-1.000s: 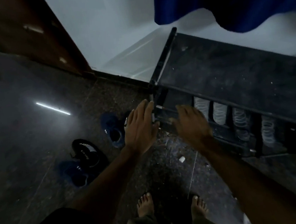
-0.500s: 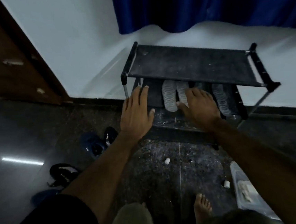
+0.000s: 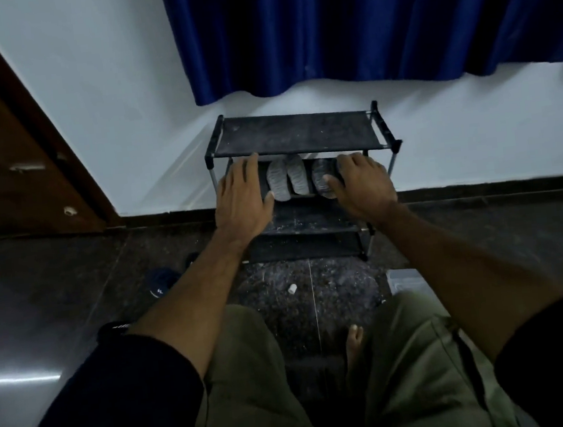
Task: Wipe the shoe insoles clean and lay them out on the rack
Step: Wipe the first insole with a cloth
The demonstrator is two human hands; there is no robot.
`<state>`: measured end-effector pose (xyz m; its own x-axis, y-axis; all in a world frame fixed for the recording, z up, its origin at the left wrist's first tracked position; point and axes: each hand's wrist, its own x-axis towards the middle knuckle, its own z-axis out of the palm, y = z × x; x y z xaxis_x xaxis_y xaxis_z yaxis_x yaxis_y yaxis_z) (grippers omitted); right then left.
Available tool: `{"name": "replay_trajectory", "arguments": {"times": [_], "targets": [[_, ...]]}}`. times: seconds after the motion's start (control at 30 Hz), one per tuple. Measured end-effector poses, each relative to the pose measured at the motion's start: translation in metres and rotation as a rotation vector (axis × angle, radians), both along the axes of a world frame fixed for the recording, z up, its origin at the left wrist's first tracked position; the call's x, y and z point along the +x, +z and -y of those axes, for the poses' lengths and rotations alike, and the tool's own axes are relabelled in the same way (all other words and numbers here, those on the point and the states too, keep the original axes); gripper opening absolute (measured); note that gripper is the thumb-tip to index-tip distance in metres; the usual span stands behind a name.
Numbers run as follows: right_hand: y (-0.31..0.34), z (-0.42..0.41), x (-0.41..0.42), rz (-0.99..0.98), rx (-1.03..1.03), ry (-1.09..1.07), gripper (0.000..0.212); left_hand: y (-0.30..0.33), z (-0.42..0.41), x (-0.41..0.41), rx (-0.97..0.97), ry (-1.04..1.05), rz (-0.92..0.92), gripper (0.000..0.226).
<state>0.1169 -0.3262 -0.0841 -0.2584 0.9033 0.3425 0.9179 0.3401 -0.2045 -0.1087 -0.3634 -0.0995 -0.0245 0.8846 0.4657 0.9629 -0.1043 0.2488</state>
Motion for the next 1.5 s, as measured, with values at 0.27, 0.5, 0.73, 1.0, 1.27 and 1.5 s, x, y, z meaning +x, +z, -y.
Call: {"name": "replay_trajectory", "arguments": {"times": [0.27, 0.5, 0.73, 1.0, 1.27, 1.5], "targets": [[0.008, 0.009, 0.027, -0.002, 0.013, -0.049, 0.048, 0.011, 0.005, 0.025, -0.007, -0.028, -0.04, 0.077], [-0.018, 0.003, 0.042, -0.01, -0.043, -0.069, 0.054, -0.003, -0.005, 0.042, -0.011, -0.061, -0.071, 0.076], [-0.051, -0.011, 0.054, -0.011, -0.107, -0.096, 0.053, -0.029, -0.019, 0.059, -0.053, -0.065, -0.091, 0.078], [-0.083, -0.038, 0.074, 0.002, -0.175, -0.117, 0.053, -0.058, -0.055, 0.076, -0.139, -0.079, -0.117, 0.08], [-0.117, -0.078, 0.078, 0.009, -0.23, -0.115, 0.053, -0.089, -0.097, 0.079, -0.165, -0.08, -0.123, 0.081], [-0.163, -0.113, 0.088, 0.022, -0.284, -0.126, 0.052, -0.129, -0.137, 0.085, -0.211, -0.093, -0.117, 0.079]]}}
